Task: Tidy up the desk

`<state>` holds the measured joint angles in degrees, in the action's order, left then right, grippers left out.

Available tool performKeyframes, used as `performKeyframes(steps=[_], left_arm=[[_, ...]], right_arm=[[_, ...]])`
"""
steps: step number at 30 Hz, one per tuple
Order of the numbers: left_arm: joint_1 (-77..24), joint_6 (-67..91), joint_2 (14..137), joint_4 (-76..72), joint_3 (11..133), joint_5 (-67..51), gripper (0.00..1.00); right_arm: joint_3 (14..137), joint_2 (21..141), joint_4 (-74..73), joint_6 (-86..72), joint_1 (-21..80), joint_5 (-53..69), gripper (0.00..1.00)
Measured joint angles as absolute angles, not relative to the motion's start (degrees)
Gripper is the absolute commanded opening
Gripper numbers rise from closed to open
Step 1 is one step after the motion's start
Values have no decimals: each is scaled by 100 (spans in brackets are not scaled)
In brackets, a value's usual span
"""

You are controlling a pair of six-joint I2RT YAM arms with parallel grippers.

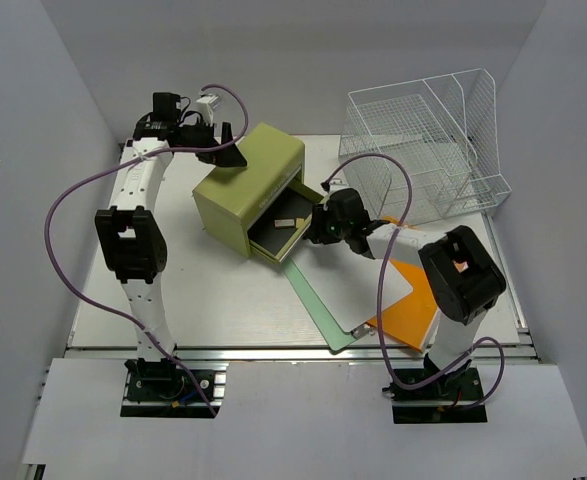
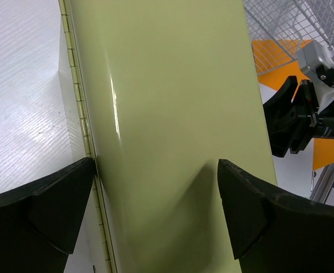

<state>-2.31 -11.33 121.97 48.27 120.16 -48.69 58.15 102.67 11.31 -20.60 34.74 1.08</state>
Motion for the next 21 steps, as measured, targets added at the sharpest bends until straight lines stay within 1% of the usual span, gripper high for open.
performKeyframes(steps=[3,5,7,12,21], left_arm=[[-209,-1197,12191,4644,11874,-4954,98],[-191,-1157,12184,4576,11690,-4987,98],[-132,-1087,12184,4499,11590,-5129,98],[-108,-1015,12184,4410,11513,-5256,98],[-89,-963,12184,4344,11469,-5299,98]], right_arm=[[5957,10477,1186,-2069,3483,130,36],[6136,10676,1240,-2095,3500,141,35],[6329,10884,1354,-2147,3522,169,32],[6611,11192,1737,-2364,3566,305,31],[7400,11924,2445,-2829,3715,423,34]])
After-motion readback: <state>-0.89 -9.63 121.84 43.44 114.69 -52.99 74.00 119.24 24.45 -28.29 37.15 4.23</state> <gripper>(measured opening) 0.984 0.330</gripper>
